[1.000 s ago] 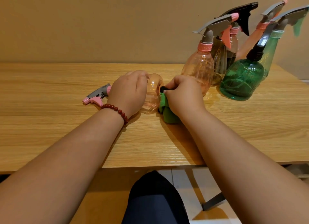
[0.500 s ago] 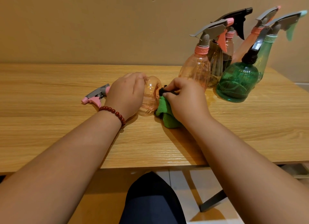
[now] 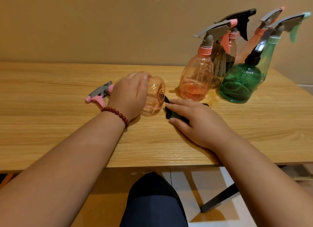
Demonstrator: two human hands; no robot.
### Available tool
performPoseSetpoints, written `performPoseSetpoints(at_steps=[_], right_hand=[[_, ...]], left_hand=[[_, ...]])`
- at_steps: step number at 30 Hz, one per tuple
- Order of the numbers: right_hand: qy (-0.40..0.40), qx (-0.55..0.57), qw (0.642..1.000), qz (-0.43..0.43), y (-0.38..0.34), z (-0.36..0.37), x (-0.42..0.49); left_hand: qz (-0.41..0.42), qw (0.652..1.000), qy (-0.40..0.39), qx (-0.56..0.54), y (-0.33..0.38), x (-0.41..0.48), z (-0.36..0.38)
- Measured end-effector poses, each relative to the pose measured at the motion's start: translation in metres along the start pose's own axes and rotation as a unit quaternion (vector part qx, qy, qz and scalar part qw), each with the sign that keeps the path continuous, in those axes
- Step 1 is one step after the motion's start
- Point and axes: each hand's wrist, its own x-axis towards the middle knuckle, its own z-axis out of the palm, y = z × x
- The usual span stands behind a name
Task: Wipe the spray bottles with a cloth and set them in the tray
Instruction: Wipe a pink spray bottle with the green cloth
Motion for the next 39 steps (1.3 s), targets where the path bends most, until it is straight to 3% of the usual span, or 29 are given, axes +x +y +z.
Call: performPoseSetpoints(at_steps=[2, 6, 12, 15, 19, 21, 24, 27, 30, 33, 36, 39], right_hand=[[0.021, 0.032, 0.999, 0.02, 0.0, 0.0, -0.002], [0.137, 0.144, 0.979, 0.054, -0.008, -0.011, -0.002], [0.074, 0.274, 0.955, 0.088, -0.027, -0.018, 0.011], [0.106, 0.306, 0.94, 0.106, -0.028, -0.014, 0.016], [0.196, 0.348, 0.907, 0.136, -0.03, -0.011, 0.019], [0.231, 0.362, 0.891, 0.147, -0.03, -0.009, 0.02], [0.247, 0.395, 0.872, 0.15, -0.03, -0.005, 0.022], [0.22, 0.383, 0.886, 0.137, -0.031, 0.0, 0.022], [0.185, 0.325, 0.92, 0.12, -0.033, 0.004, 0.023], [0.166, 0.266, 0.942, 0.119, -0.034, 0.004, 0.023], [0.142, 0.171, 0.967, 0.126, -0.035, 0.001, 0.019], [0.093, 0.099, 0.983, 0.122, -0.034, -0.003, 0.012]], left_hand=[[0.014, 1.0, -0.002, -0.01, 0.0, -0.001, 0.0], [0.085, 0.996, -0.006, -0.012, 0.001, -0.005, -0.001], [0.196, 0.98, 0.021, -0.037, 0.01, -0.008, -0.008], [0.202, 0.977, 0.055, -0.041, 0.01, -0.007, -0.008], [0.163, 0.971, 0.17, -0.043, 0.013, -0.004, -0.01], [0.117, 0.972, 0.188, -0.079, 0.014, -0.005, -0.01], [-0.027, 0.979, 0.086, -0.185, 0.016, -0.007, -0.011], [-0.126, 0.936, -0.041, -0.325, 0.017, -0.004, -0.011], [-0.155, 0.892, -0.069, -0.42, 0.018, -0.004, -0.013], [-0.174, 0.902, -0.024, -0.393, 0.016, -0.003, -0.013], [-0.203, 0.95, 0.059, -0.231, 0.011, 0.001, -0.012], [-0.234, 0.959, 0.081, -0.134, 0.01, 0.006, -0.013]])
